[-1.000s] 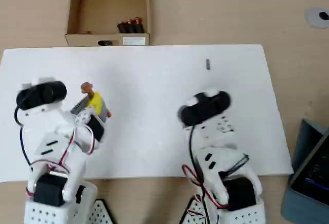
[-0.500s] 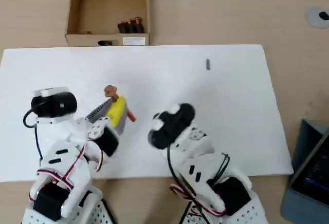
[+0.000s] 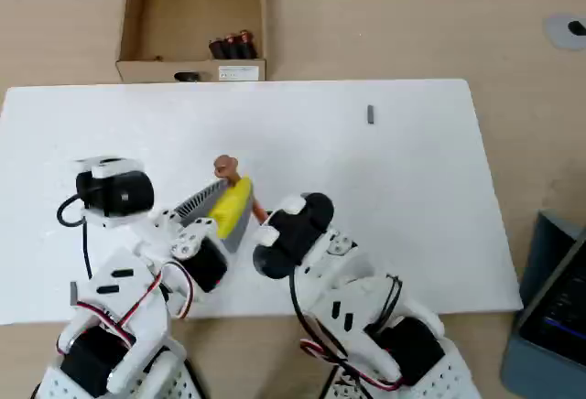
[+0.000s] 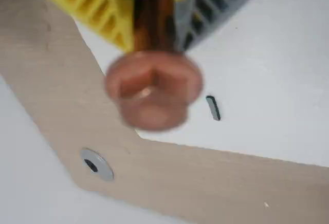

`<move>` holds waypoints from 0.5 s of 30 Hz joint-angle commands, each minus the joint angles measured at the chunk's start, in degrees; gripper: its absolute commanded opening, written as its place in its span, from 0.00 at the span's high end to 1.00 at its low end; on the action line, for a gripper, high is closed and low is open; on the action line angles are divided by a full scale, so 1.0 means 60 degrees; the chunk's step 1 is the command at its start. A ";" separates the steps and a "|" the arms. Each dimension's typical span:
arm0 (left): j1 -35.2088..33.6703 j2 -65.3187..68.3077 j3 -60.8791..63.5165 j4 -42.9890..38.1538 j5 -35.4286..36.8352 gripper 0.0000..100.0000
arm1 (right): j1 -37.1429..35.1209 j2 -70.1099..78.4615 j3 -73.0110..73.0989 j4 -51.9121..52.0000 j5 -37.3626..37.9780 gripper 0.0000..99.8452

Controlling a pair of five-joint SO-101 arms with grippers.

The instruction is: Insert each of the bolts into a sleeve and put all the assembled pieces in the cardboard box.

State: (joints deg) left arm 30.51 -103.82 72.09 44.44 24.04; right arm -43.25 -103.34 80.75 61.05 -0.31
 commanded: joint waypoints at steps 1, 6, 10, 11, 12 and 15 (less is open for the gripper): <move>0.0088 -0.0095 0.0147 -0.0308 0.0073 1.00 | -0.0154 -0.1209 -0.0242 -0.0396 0.0000 0.99; 0.0029 -0.0110 0.0557 -0.0322 0.0073 1.00 | -0.0154 -0.1209 -0.0256 -0.0571 0.0000 0.99; 0.0015 -0.0110 0.0733 -0.0337 0.0073 1.00 | -0.0154 -0.1209 -0.0256 -0.0571 0.0000 0.99; 0.0015 -0.0110 0.0791 -0.0410 0.0073 1.00 | -0.0154 -0.1209 -0.0256 -0.0571 0.0000 0.99; 0.0015 -0.0110 0.0879 -0.0615 0.0073 1.00 | -0.0154 -0.1209 -0.0286 -0.0571 0.0000 0.99; -0.0103 -0.0110 0.1158 -0.1319 0.0073 1.00 | -0.0154 -0.1209 -0.0388 -0.0557 0.0000 0.99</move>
State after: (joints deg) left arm 30.51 -104.26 78.42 39.78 24.04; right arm -43.25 -103.34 80.84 59.30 -0.31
